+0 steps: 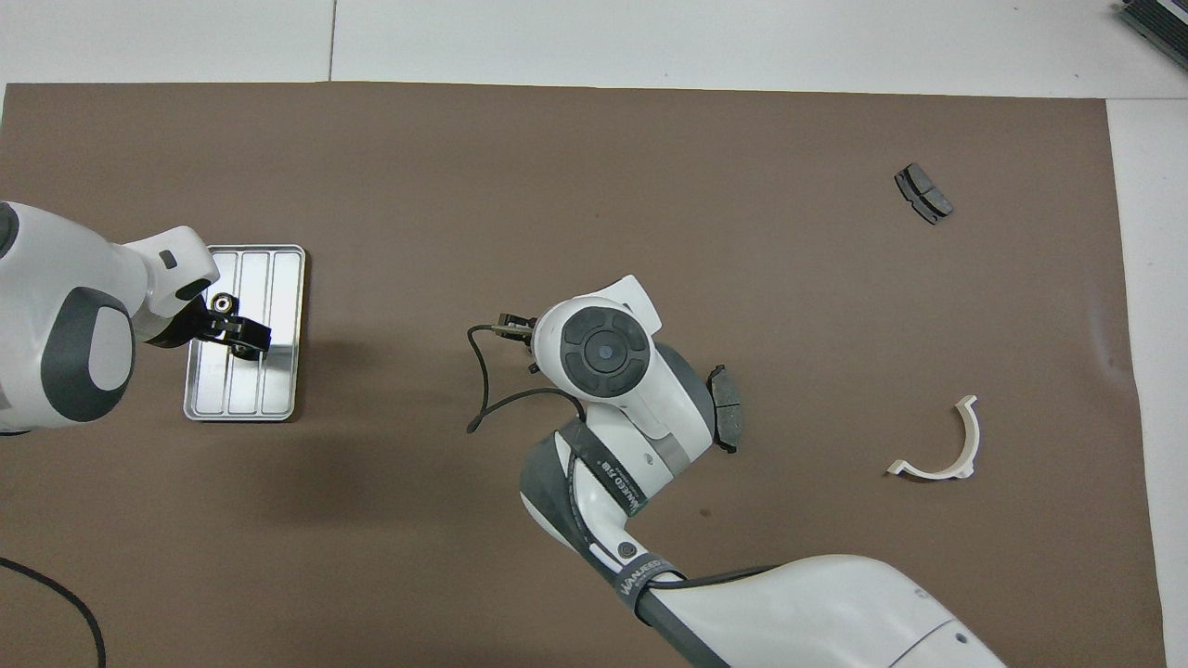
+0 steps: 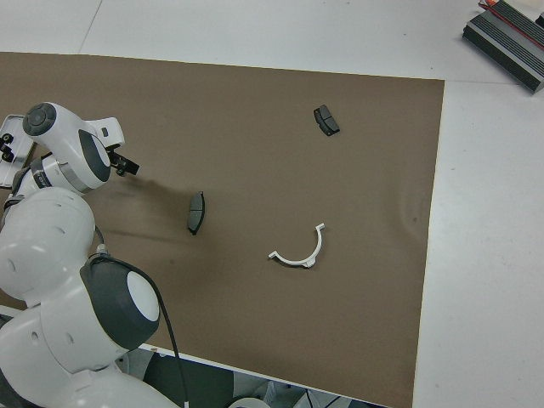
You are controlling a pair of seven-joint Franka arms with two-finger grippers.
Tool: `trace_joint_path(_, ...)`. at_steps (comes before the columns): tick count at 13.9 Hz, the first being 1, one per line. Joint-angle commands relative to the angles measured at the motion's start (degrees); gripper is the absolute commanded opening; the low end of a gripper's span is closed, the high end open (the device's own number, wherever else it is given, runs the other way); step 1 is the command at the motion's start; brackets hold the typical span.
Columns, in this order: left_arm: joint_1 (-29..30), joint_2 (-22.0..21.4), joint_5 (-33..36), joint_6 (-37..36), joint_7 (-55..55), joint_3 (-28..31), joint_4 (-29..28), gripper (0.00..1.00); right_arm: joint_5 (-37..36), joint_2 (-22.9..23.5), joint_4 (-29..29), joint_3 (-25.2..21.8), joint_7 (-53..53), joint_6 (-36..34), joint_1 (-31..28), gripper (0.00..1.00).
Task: Pick bearing gear from pile to tray
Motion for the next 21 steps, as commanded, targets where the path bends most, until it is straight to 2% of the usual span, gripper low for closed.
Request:
trace_joint_path(1, -3.4, -1.1, -0.5, 2.5, -5.0, 0.3, -0.4, 0.85, -0.6, -5.6, -1.6, 0.6, -5.2, -5.1, -6.3, 1.0)
trace_joint_path(3, -7.3, -1.0, -0.5, 4.2, -10.5, 0.3, -0.4, 0.86, -0.2, -8.7, -1.7, 0.6, -11.6, -9.1, -11.2, 1.0)
trace_joint_path(4, -10.1, -0.7, -0.5, 8.3, -15.6, 0.2, -0.6, 0.9, 0.1, -10.6, -1.6, 0.6, -14.7, -11.1, -14.5, 1.0)
trace_joint_path(6, -16.0, -0.4, -0.5, 14.3, -24.2, 0.3, -1.1, 0.91, 0.1, -12.5, -1.6, 0.6, -22.6, -14.4, -19.9, 1.0)
trace_joint_path(9, -22.9, 0.2, -0.5, 19.8, -28.1, 0.3, -1.3, 0.9, 0.2, -16.5, -1.6, 0.6, -27.8, -19.6, -27.0, 1.0)
trace_joint_path(10, -24.9, 0.4, -0.5, 21.4, -28.1, 0.3, -1.5, 0.86, 0.2, -18.0, -1.6, 0.6, -29.5, -21.1, -29.0, 1.0)
trace_joint_path(11, -26.5, 0.4, -0.5, 22.5, -28.1, 0.3, -1.9, 0.78, 0.2, -19.4, -1.6, 0.6, -31.6, -22.6, -30.7, 1.0)
trace_joint_path(13, -30.2, 0.6, -0.5, 23.0, -28.1, 0.4, -2.5, 0.75, 0.2, -21.7, -1.2, 0.5, -34.3, -25.8, -32.8, 1.0)
trace_joint_path(14, -31.7, 1.3, -0.5, 23.0, -28.0, 0.4, -2.8, 0.7, 0.2, -22.6, -0.7, 0.5, -35.0, -27.3, -33.6, 1.0)
trace_joint_path(19, -35.3, 5.1, -0.5, 26.6, -27.9, 0.4, -2.8, 0.69, -0.8, -23.2, 5.0, -0.1, -37.5, -36.6, -35.0, 1.0)
trace_joint_path(21, -35.6, 5.7, -0.5, 27.0, -27.8, 0.5, -2.8, 0.68, -0.8, -23.7, 5.1, -0.2, -37.5, -39.1, -34.8, 1.0)
